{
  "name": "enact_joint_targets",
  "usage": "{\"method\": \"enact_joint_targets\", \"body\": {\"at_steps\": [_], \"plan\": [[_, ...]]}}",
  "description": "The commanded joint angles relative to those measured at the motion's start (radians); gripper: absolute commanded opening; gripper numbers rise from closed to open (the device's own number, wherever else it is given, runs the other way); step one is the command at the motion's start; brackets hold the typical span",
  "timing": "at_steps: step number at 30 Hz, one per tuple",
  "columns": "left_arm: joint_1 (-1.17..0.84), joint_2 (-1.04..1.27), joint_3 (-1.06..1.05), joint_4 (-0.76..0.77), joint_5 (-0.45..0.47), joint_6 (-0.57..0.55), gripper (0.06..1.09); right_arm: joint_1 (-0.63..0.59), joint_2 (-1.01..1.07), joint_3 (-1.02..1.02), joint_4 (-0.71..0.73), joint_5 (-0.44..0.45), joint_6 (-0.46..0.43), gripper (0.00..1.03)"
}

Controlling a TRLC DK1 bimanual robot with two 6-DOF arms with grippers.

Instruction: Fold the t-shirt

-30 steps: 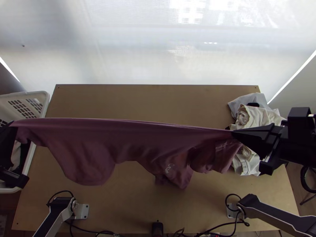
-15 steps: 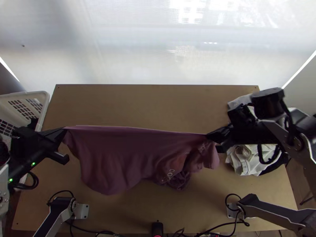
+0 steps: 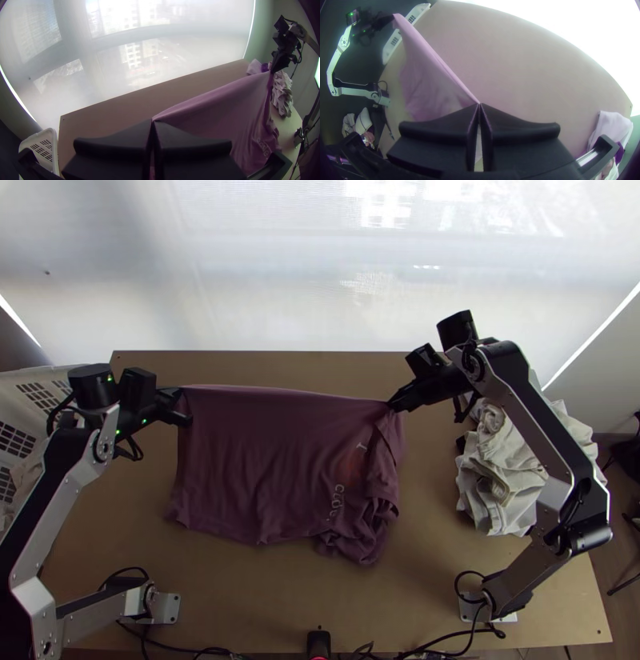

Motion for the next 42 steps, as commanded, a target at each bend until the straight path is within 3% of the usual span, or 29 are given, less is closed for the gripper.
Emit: {"method": "enact_joint_targets", "body": {"at_steps": [1,10,13,23,33,42], "plan": [[-0.005,0.264,0.106,0.180,-0.117,-0.053,0.10,-0.040,0.187,0.151,0.152,0.065,0.023,0.03],[-0.033,0.428,0.277,0.220,-0.219,-0.085,0.10,-0.037,0.391,0.435,0.204,0.183,0.090,0.03],[-0.050,0.466,0.276,0.220,-0.219,-0.070,0.10,-0.028,0.498,0.508,0.092,0.181,0.073,0.03],[-0.051,0.615,0.316,0.292,-0.221,0.012,0.10,-0.014,0.540,0.542,0.124,0.256,0.066,0.03],[-0.033,0.765,0.425,0.303,-0.259,0.059,0.10,-0.012,0.604,0.579,0.289,0.390,0.119,0.03],[-0.007,0.804,0.432,0.329,-0.264,0.124,0.10,0.057,0.623,0.596,0.293,0.419,0.118,0.03]]}}
